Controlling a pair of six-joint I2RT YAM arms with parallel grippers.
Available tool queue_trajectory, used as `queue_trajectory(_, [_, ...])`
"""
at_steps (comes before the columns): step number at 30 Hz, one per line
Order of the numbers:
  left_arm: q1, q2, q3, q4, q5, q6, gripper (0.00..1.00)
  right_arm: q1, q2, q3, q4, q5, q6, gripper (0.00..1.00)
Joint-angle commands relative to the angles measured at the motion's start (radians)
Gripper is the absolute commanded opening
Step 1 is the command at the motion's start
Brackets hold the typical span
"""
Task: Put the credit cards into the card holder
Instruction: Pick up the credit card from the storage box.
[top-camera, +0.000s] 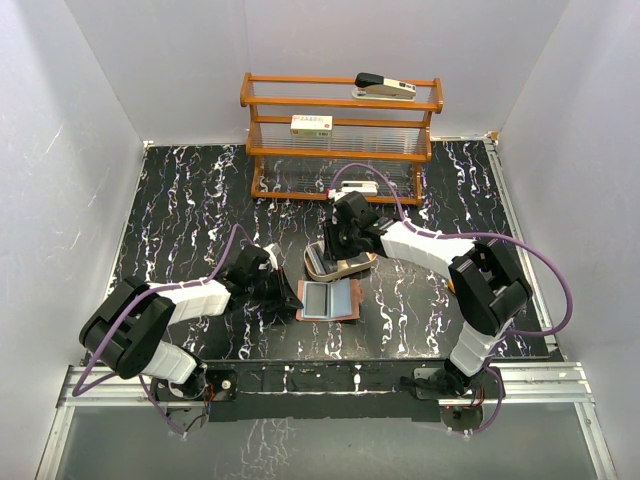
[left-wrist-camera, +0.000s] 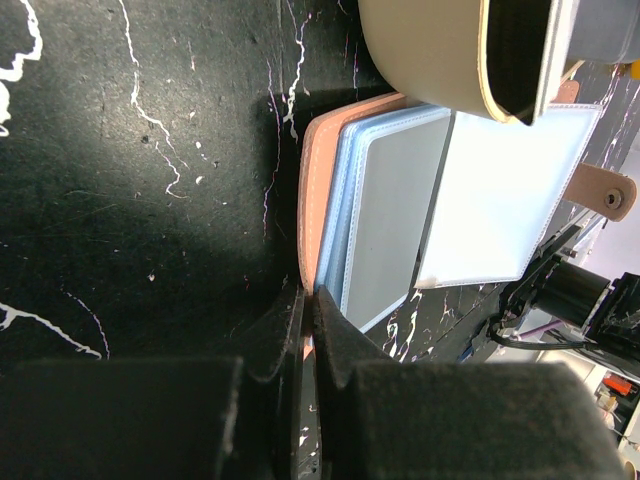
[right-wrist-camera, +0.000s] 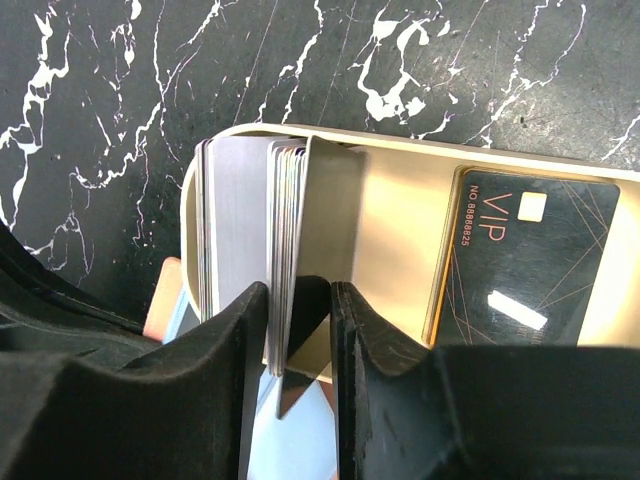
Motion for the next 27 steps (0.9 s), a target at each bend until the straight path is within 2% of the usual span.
queue_trajectory(1, [-0.001, 0.006, -0.002, -0.020, -0.017, 0.016, 0.00, 0.003, -0.024, -0.002, 0.032, -0.005, 0.000, 0.24])
queue_trajectory(5, [-0.002, 0.010, 0.002, -0.021, -0.015, 0.018, 0.00, 0.004, -0.029, 0.000, 0.021, 0.011, 0.003, 0.27])
queue_trajectory(6, [-0.002, 0.012, 0.004, -0.022, -0.015, 0.018, 0.00, 0.004, -0.034, -0.002, 0.020, 0.014, 0.003, 0.24])
queue_trajectory(9, [-0.002, 0.015, 0.003, -0.021, -0.014, 0.018, 0.00, 0.003, -0.038, -0.003, 0.017, 0.018, 0.002, 0.07])
queue_trajectory(11, [-0.002, 0.016, 0.004, -0.019, -0.015, 0.018, 0.00, 0.002, -0.037, 0.000, 0.012, 0.025, 0.004, 0.04])
queue_trajectory(13, [-0.001, 0.017, 0.002, -0.019, -0.014, 0.018, 0.00, 0.001, -0.035, 0.003, 0.001, 0.033, 0.008, 0.07])
queue_trajectory(16, [-0.001, 0.015, 0.003, -0.021, -0.014, 0.018, 0.00, 0.003, -0.038, 0.003, -0.002, 0.047, 0.010, 0.24])
queue_trajectory(18, [-0.001, 0.015, 0.004, -0.025, -0.015, 0.019, 0.00, 0.001, -0.042, 0.003, -0.008, 0.061, 0.013, 0.28])
queue_trajectory(21, [-0.001, 0.016, 0.007, -0.025, -0.015, 0.020, 0.00, -0.008, -0.054, -0.005, -0.006, 0.058, 0.013, 0.02])
queue_trajectory(23, [-0.001, 0.016, 0.007, -0.027, -0.015, 0.020, 0.00, -0.011, -0.063, -0.014, 0.002, 0.047, 0.016, 0.00])
queue_trajectory(24, [-0.001, 0.015, 0.007, -0.028, -0.016, 0.021, 0.00, -0.012, -0.065, -0.017, 0.002, 0.048, 0.016, 0.02])
queue_trajectory(26, [-0.002, 0.015, 0.004, -0.029, -0.015, 0.021, 0.00, -0.015, -0.064, -0.018, -0.004, 0.051, 0.014, 0.23])
queue_trajectory(27, [-0.002, 0.014, 0.003, -0.029, -0.016, 0.021, 0.00, -0.014, -0.064, -0.018, -0.009, 0.054, 0.015, 0.30])
